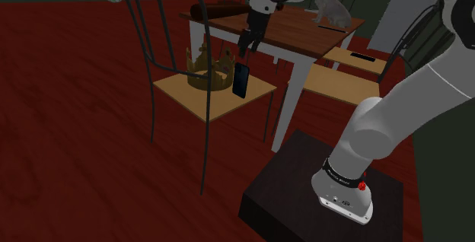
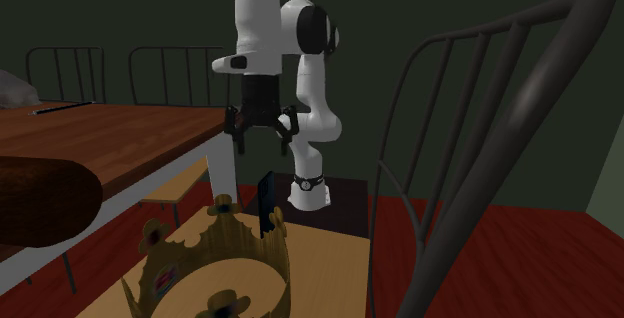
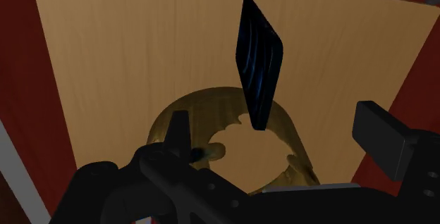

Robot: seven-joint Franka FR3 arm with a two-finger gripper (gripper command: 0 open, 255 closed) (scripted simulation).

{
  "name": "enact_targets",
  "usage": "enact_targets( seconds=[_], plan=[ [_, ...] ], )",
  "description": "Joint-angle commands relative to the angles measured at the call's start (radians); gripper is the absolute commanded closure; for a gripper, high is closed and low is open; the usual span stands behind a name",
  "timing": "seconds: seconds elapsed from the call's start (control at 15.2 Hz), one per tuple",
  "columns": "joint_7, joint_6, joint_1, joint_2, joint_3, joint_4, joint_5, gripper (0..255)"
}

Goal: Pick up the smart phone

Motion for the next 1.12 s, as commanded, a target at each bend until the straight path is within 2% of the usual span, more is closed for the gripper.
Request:
enact_targets(
  seconds=[0.0,0.2,0.79,0.86,1.06],
  plan=[
    [-0.029,0.031,0.009,0.069,-0.007,0.042,0.011,0],
    [-0.066,0.066,0.019,0.165,-0.012,0.105,0.029,0],
    [-0.072,0.168,0.019,0.180,-0.012,0.017,0.032,0],
    [-0.073,0.169,0.019,0.179,-0.013,0.016,0.032,255],
    [-0.072,0.170,0.019,0.178,-0.013,0.014,0.032,255]
  ],
)
